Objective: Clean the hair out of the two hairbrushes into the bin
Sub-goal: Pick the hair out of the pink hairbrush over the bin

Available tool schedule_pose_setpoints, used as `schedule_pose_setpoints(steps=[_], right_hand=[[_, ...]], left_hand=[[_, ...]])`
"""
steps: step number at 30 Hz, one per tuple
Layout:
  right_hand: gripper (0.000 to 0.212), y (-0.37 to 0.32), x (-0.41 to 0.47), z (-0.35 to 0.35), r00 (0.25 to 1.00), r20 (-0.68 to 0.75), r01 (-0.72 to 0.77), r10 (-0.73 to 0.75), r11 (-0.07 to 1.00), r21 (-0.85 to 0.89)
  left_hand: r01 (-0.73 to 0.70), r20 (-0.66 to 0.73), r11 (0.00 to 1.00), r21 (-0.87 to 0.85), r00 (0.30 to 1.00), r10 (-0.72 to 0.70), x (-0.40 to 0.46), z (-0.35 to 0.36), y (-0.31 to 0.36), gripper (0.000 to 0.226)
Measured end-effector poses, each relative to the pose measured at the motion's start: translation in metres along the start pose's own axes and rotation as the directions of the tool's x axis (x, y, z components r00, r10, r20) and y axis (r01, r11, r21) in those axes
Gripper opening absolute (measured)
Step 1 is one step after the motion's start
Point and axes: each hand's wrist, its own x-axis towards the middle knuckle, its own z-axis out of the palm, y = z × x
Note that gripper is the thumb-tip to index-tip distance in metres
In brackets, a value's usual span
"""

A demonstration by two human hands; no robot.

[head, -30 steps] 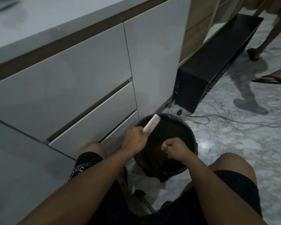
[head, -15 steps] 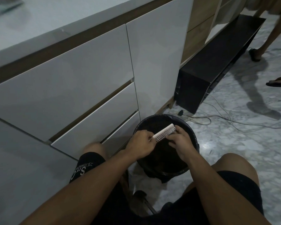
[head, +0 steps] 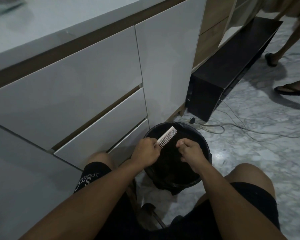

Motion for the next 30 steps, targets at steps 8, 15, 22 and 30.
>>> schedule_pose_setpoints(steps=[8,15,22,30], right_hand=[[0.017,0.016,0.005,0.001,0.987,-0.161,-0.048,0.000,0.954,-0.296],[0.048,-0.019,0.005,0.000,0.986,-0.107,0.115,-0.126,0.988,-0.105],[0.036,-0.059,0.002,0.003,0.913,-0.021,0.394,-0.406,0.896,-0.207],[0.016,-0.087,0.004,0.003,0.882,-0.316,0.322,-0.349,0.937,-0.136]], left_hand=[[0.159,0.058,0.979,-0.124,0.986,-0.153,0.003,-0.004,0.000,0.023],[0.186,0.155,0.960,-0.209,0.976,-0.155,0.005,-0.014,0.005,0.017],[0.214,0.231,0.920,-0.329,0.963,-0.142,0.011,-0.039,0.018,0.014],[0.203,0.283,0.912,-0.357,0.954,-0.101,0.008,-0.063,0.011,0.020]])
